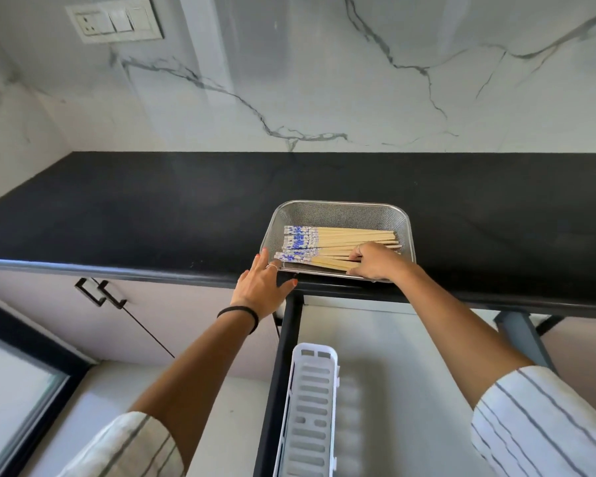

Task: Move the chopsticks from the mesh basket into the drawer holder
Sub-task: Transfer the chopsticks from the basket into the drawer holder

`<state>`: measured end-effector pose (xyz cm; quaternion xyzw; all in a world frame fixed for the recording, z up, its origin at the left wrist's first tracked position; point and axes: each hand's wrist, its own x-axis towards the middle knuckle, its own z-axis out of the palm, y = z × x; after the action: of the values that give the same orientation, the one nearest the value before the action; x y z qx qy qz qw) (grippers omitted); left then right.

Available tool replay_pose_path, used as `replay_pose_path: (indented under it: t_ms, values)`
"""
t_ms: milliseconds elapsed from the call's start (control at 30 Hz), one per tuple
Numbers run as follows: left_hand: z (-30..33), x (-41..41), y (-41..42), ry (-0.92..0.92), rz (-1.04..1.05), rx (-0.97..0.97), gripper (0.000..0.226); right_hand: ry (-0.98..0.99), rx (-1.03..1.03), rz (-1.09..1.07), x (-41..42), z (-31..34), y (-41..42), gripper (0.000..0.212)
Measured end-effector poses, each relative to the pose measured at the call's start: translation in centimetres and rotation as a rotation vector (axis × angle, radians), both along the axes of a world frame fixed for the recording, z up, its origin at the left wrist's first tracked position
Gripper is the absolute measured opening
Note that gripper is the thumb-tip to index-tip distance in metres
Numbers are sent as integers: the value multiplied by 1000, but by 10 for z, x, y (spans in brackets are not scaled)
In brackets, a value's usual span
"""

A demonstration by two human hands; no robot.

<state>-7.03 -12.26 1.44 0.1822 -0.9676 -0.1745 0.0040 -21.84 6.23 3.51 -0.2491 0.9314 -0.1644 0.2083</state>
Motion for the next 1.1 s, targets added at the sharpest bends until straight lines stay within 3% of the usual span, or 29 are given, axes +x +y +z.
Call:
replay_pose_path:
  t_ms: [167,400,700,1000,1100]
  values:
    - [4,5,0,46,-21,76,48,-21,21,20,1,-4,-3,44]
    - [9,13,-4,60,-79,-2,43,-16,116,47,3,-12,-8,45]
    - [16,10,-7,10,-133,-442,34,186,253,50,14,-11,-22,27]
    - [19,1,-4,-11,-124,-483,32,240,98,-16,19,17,7,11]
    - [18,-1,-2,-5,-115,-468,35,218,-12,-74,30,26,16,19]
